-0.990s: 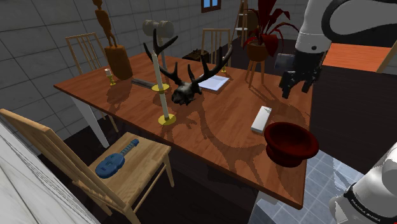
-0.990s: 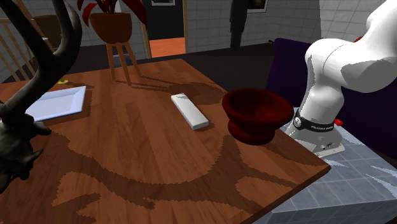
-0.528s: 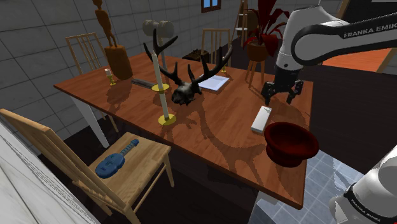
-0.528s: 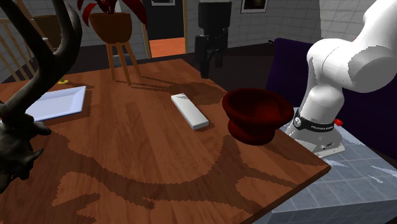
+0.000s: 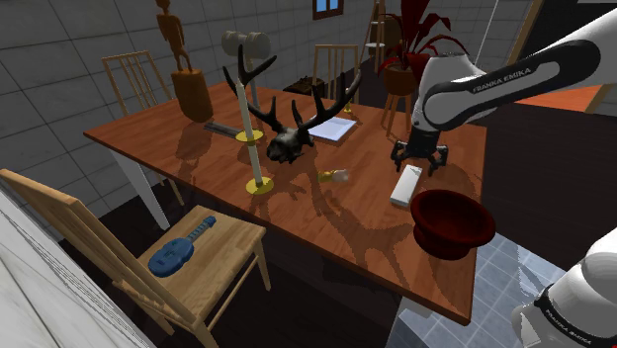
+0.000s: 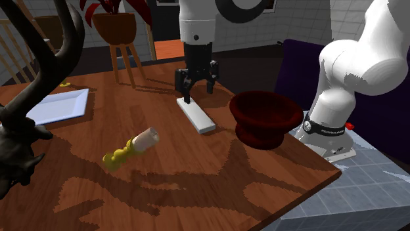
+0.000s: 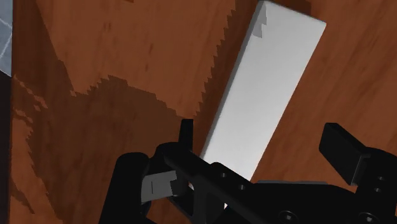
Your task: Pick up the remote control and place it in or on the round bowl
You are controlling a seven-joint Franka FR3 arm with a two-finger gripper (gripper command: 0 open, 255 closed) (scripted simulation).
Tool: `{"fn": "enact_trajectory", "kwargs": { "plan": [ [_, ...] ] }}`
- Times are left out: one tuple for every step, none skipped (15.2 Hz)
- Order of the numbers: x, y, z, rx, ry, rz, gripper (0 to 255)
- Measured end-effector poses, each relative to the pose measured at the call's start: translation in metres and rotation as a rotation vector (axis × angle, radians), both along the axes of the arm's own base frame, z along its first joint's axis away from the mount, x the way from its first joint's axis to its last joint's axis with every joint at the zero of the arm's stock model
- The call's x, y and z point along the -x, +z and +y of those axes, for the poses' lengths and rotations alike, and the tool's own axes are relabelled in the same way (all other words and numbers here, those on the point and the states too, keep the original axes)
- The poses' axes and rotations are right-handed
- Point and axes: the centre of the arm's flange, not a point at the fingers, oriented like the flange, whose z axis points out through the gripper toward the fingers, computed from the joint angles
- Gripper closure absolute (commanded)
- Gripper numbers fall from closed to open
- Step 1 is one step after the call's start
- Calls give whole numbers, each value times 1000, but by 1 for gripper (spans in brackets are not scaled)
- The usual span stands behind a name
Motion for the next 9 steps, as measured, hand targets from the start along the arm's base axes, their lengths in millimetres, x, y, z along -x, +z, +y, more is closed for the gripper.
{"fn": "enact_trajectory", "kwargs": {
  "plan": [
    [-6, -10, -6, -2, -42, -2, 0],
    [-11, -16, -9, -3, -67, -3, 0],
    [-13, -21, -10, -3, -80, -4, 0],
    [-14, -26, -10, -3, -86, -4, 0],
    [-14, -32, -10, -3, -89, -5, 0],
    [-15, -37, -11, -3, -91, -5, 0],
    [-14, -42, -11, -3, -92, -5, 0],
    [-15, -46, -12, -3, -92, -5, 0],
    [-15, -53, -11, -4, -93, -5, 0]
  ]
}}
